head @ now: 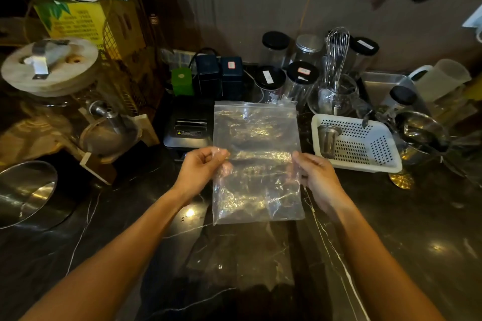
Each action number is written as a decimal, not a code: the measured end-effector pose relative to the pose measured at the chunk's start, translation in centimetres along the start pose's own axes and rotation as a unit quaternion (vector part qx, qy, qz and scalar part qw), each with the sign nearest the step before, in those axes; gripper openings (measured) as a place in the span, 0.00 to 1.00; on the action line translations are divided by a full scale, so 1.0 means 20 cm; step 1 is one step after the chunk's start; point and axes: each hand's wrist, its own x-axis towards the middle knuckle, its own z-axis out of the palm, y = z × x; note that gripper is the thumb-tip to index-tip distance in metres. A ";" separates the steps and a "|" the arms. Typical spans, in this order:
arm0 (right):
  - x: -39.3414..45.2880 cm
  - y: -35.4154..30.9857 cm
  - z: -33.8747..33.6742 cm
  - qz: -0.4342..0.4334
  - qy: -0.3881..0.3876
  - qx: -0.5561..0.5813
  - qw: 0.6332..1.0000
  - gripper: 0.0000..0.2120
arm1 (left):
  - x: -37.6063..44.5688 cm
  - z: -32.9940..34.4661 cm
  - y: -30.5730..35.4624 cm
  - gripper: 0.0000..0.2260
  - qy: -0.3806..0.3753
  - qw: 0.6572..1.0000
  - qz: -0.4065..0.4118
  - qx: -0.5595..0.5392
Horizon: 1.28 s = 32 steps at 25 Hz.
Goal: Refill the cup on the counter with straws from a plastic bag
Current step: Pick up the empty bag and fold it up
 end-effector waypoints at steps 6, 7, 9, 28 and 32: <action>0.00 0.00 0.02 -0.059 0.028 0.012 0.998 0.30 | -0.01 0.00 0.04 0.27 0.021 0.998 0.004 -0.056; 0.00 -0.01 0.02 -0.071 0.023 0.007 0.997 0.29 | -0.01 -0.01 0.04 0.29 0.007 0.999 0.016 -0.043; -0.01 -0.05 0.01 -0.072 0.001 -0.024 0.997 0.24 | 0.01 -0.02 0.07 0.32 -0.035 0.999 0.019 0.007; -0.01 -0.07 0.09 -0.086 -0.002 -0.056 0.995 0.10 | 0.05 0.02 0.11 0.07 0.008 0.999 0.035 -0.023; -0.01 -0.03 0.10 -0.032 -0.030 -0.054 0.998 0.12 | 0.06 0.03 0.11 0.09 0.050 0.992 0.001 -0.112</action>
